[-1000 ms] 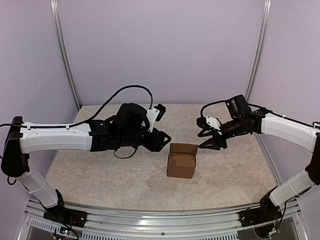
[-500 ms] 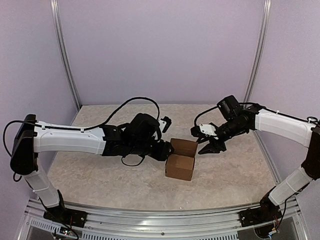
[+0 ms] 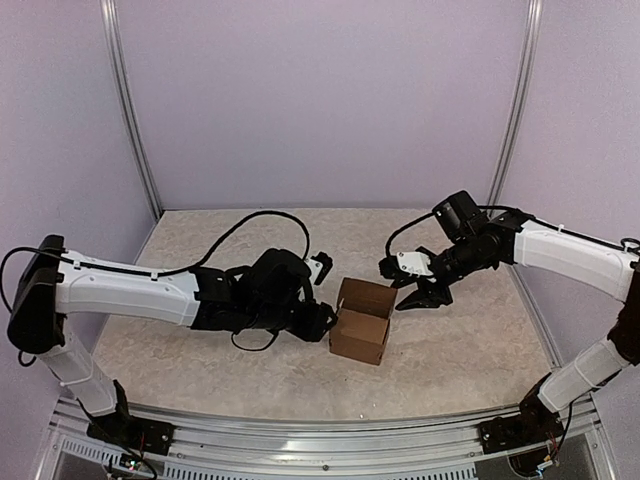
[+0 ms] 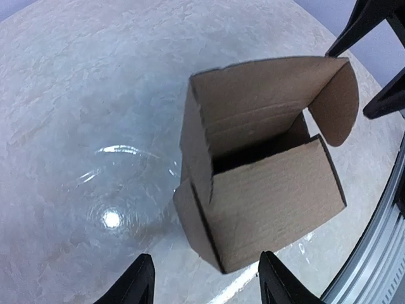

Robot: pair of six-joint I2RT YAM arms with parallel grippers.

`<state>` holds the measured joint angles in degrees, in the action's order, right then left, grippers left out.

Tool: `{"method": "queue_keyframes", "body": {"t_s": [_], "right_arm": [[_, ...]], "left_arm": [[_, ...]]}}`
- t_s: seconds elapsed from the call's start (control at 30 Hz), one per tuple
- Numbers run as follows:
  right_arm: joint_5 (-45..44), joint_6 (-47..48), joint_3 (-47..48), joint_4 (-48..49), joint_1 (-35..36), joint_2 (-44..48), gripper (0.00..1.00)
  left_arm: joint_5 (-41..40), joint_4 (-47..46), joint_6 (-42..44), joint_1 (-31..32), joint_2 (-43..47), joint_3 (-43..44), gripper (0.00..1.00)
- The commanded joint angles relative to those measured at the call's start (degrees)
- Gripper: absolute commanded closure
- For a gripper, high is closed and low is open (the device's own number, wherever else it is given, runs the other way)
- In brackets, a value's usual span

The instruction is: Fold the paper box

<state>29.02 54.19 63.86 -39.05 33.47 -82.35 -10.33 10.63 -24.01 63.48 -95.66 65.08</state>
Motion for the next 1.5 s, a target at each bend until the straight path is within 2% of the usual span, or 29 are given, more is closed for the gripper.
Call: {"method": "queue_keyframes", "body": {"t_s": [0.0, 0.2, 0.3, 0.47, 0.8, 0.93, 1.03, 1.33, 1.47], "right_arm": [[-0.74, -0.67, -1.33, 0.22, 1.78, 2.01, 0.54], [0.08, -1.47, -1.57, 0.35, 2.60, 1.71, 0.55], [0.93, -1.99, -1.17, -0.06, 2.81, 1.33, 0.55], [2.06, -3.81, 0.12, -0.91, 1.89, 2.44, 0.54], [6.53, 1.99, 6.10, -7.47, -7.66, 3.30, 0.49], [8.84, 0.94, 5.59, -2.49, -13.83, -0.58, 0.51], [8.63, -5.79, 5.23, 4.54, -16.40, -6.84, 0.54], [3.34, -14.80, 3.95, 19.36, -16.46, -16.91, 0.60], [2.04, -15.35, 8.78, 19.18, -16.36, -23.30, 0.60]], "left_arm": [[-1.10, -2.68, -4.70, 0.87, 7.77, -10.46, 0.45], [3.09, -6.64, -8.70, 2.01, 10.11, -18.16, 0.49], [4.75, -9.14, -7.18, 2.27, 8.45, -17.08, 0.49], [3.08, -9.65, -5.43, 2.13, 3.03, -13.49, 0.49], [4.00, -12.46, -4.96, 1.34, 0.65, -12.73, 0.49], [3.93, -12.48, -4.99, 1.29, 0.58, -12.68, 0.49], [3.84, -12.12, -5.28, 1.27, 0.84, -12.61, 0.49], [2.72, -10.81, -9.44, 1.21, 1.81, -12.34, 0.48], [3.54, -9.33, -10.24, 1.29, -0.29, -10.69, 0.46]]}}
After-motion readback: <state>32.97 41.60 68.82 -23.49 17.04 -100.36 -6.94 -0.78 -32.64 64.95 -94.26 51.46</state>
